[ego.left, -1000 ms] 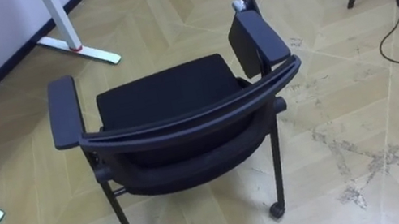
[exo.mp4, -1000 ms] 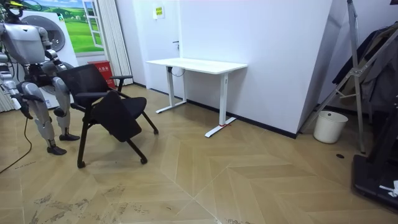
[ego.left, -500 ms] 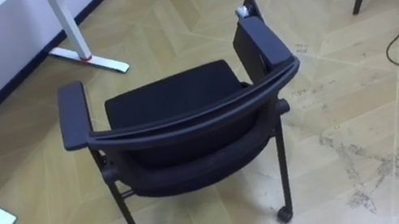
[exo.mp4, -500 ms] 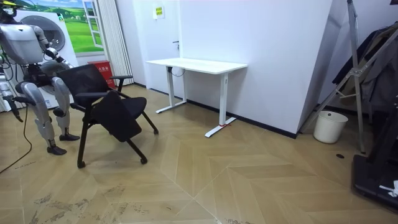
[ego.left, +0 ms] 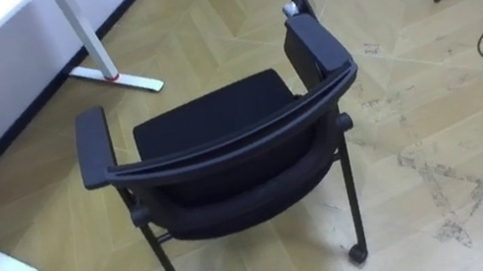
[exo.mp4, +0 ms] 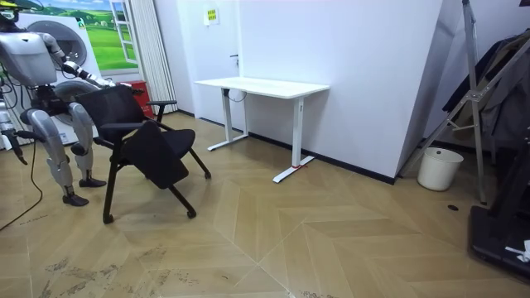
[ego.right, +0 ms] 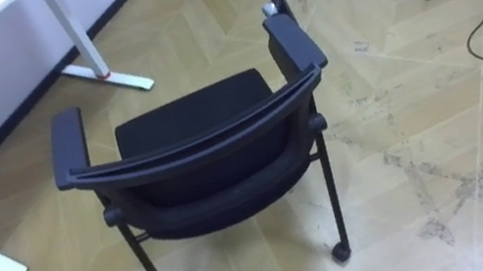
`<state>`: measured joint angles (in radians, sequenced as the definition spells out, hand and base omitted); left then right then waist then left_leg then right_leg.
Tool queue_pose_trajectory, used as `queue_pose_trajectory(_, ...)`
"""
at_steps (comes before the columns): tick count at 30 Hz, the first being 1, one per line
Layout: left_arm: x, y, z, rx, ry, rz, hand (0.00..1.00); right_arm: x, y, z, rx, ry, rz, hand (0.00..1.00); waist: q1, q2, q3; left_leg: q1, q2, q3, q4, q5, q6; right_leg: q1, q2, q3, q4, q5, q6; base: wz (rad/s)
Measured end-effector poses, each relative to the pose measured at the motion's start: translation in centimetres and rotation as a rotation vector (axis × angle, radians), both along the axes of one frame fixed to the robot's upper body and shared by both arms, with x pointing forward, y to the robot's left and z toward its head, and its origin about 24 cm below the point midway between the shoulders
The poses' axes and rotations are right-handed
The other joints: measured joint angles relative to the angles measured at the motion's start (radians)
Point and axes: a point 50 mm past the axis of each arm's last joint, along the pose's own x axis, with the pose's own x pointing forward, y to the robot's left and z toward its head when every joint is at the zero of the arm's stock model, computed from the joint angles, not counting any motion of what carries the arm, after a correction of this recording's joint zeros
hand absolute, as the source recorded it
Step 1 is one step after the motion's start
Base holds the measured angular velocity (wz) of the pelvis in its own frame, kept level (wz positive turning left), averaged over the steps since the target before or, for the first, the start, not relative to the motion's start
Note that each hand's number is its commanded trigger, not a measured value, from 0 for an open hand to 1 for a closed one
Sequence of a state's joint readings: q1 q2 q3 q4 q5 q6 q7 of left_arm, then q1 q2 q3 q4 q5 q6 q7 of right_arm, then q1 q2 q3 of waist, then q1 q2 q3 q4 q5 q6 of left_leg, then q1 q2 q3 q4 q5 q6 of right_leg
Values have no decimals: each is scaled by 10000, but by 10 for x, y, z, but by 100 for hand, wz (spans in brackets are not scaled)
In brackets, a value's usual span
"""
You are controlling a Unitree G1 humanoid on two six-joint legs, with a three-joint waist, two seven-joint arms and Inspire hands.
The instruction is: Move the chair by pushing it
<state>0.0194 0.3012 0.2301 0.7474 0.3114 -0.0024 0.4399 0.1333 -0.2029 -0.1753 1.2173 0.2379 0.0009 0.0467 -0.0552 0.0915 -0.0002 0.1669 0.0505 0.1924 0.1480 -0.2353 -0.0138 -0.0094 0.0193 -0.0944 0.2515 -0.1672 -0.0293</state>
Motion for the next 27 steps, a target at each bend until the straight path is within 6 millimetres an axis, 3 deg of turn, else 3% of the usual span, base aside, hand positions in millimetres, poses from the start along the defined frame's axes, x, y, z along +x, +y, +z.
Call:
queue_pose_trajectory(6,21,-13,11,1204,111,-1543,0,8,1,0,49,-160,76,0,-285,-9,18,0,-14,-7,20,0,1,-48,6,94,-34,-7,9,-5)
queue_pose_trajectory(13,58,-45,36,2938,-368,-3939,0,18,-1,2,-3,-158,595,0,-360,-49,44,-148,-41,-4,40,1,2,-189,-20,138,167,-15,19,-2)
queue_pose_trajectory(21,68,-60,43,3612,-74,-5170,0,22,0,2,142,-240,614,0,-704,-130,101,-216,-34,158,46,1,2,-345,-2,213,176,-34,2,-4)
queue_pose_trajectory(27,72,-68,45,4275,612,-6131,0,18,3,0,287,-104,546,0,-823,36,9,-213,-30,169,48,1,2,-276,-10,141,-62,-9,12,1)
